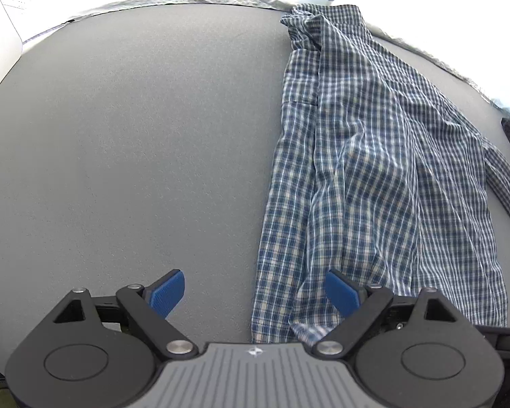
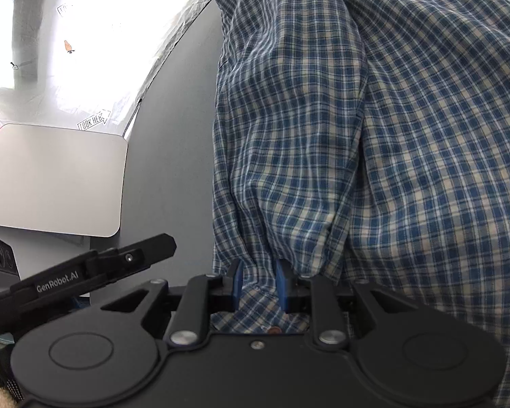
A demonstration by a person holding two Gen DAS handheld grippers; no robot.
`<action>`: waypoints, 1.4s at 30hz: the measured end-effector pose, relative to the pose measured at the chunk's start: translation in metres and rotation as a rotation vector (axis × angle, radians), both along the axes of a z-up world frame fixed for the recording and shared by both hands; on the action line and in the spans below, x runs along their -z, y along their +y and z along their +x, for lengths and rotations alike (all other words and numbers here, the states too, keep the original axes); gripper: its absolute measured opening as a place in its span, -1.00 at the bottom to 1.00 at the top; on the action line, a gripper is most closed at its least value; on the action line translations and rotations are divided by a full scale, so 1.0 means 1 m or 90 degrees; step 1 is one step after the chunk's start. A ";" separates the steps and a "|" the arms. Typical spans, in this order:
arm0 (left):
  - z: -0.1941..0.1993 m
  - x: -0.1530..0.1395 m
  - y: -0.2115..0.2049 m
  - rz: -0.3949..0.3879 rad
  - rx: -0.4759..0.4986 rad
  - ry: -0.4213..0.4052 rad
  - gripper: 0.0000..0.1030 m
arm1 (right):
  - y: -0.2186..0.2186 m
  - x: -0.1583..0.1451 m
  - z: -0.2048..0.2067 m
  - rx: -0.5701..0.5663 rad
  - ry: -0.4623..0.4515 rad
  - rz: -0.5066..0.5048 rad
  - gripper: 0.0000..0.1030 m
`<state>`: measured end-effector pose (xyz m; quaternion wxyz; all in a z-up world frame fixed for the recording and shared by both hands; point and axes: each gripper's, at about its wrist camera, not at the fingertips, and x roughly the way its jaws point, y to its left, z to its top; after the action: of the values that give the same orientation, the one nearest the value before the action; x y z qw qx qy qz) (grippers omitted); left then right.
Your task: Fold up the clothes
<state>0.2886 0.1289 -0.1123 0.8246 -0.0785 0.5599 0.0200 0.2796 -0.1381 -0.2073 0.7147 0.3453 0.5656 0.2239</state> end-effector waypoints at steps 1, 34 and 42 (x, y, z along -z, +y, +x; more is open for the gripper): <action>0.003 -0.003 0.003 -0.002 -0.006 -0.008 0.83 | 0.001 0.000 0.003 -0.004 -0.002 -0.002 -0.56; 0.341 0.091 -0.085 -0.098 -0.001 -0.129 -0.97 | -0.151 0.047 0.220 0.330 -0.015 0.051 -0.53; 0.348 0.093 -0.090 -0.057 0.038 -0.128 -0.74 | -0.165 0.033 0.206 0.342 -0.033 0.039 -0.50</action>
<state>0.6361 0.0386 -0.2057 0.8725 -0.1001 0.4769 -0.0371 0.4860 -0.3028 -0.2402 0.7517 0.4986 0.4285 0.0520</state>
